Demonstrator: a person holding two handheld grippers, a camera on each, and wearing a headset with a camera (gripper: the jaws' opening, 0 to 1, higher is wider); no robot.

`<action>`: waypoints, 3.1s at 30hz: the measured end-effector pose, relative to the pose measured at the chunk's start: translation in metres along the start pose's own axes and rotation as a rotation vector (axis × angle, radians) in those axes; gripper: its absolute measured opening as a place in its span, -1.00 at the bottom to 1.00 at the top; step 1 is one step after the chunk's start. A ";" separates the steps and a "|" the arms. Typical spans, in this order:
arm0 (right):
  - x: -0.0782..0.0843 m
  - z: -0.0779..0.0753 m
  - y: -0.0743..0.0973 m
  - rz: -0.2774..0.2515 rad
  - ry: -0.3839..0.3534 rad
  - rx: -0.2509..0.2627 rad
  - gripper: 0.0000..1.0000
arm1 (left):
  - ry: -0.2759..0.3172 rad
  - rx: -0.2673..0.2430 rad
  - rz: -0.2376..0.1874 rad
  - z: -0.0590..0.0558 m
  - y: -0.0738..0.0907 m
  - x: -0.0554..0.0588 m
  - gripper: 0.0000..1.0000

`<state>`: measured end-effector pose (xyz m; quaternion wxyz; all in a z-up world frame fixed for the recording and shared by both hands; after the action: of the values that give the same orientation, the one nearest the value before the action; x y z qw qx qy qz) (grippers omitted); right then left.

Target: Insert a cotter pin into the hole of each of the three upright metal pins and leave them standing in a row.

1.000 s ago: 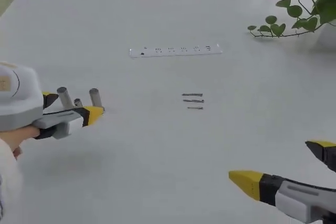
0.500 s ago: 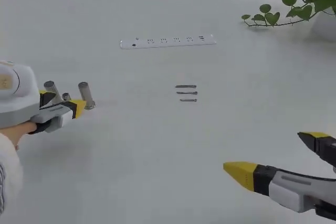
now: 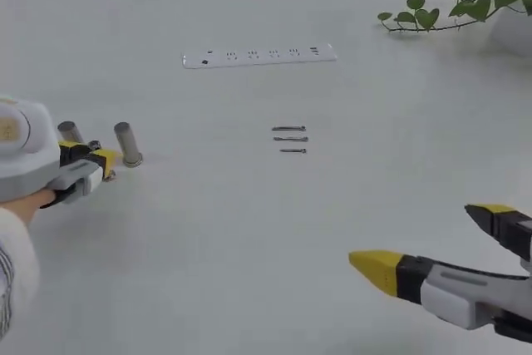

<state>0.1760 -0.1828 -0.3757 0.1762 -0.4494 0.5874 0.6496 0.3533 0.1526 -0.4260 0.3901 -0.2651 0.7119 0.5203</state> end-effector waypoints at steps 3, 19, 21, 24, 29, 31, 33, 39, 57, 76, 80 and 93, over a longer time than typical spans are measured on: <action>0.000 0.000 0.000 0.001 0.000 0.002 0.88 | 0.000 -0.004 -0.004 0.002 0.001 0.000 -0.83; -0.002 0.008 -0.002 0.007 0.017 -0.025 0.86 | -0.014 0.047 0.007 0.002 0.006 -0.001 -0.90; -0.003 0.009 -0.001 0.006 0.020 -0.028 0.85 | -0.076 0.056 0.006 0.001 0.009 -0.001 -0.90; -0.004 0.010 -0.001 0.003 0.022 -0.032 0.85 | -0.120 0.081 0.013 -0.005 0.013 0.001 -0.90; -0.006 0.013 -0.001 -0.005 0.024 -0.038 0.85 | -0.169 0.128 0.005 -0.020 0.023 0.002 -0.90; -0.007 0.014 0.000 -0.009 0.026 -0.042 0.85 | -0.178 0.151 0.000 -0.028 0.027 0.002 -0.90; -0.007 0.015 0.000 -0.012 0.026 -0.044 0.85 | -0.181 0.178 -0.005 -0.036 0.031 0.001 -0.90; -0.007 0.015 0.003 -0.026 0.023 -0.043 0.85 | -0.195 0.264 -0.009 -0.060 0.042 0.002 -0.90; -0.004 0.015 0.009 -0.046 0.017 -0.050 0.84 | -0.206 0.426 0.019 -0.116 0.061 0.027 -0.90; 0.000 0.015 0.008 -0.036 0.010 -0.055 0.83 | -0.299 0.569 0.084 -0.146 0.062 0.051 -0.90; 0.001 0.015 0.008 -0.032 0.005 -0.057 0.82 | -0.342 0.609 0.091 -0.152 0.063 0.054 -0.90; 0.002 0.014 0.008 -0.028 0.003 -0.050 0.82 | -0.413 0.689 0.120 -0.162 0.067 0.063 -0.90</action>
<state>0.1638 -0.1728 -0.3736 0.1734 -0.4630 0.5649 0.6607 0.2204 0.0220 -0.4175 0.5599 0.0333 0.7653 0.3158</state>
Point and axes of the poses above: the centre of the closed fingertips' face, and the gripper's own axes: y roughly backward along the fingers, z roughly to its left, x roughly out of its underside, the point moved 4 cm from there along y, roughly backward along the fingers, and after that the axes turned 13 degrees about y, right-handed, at the moved point
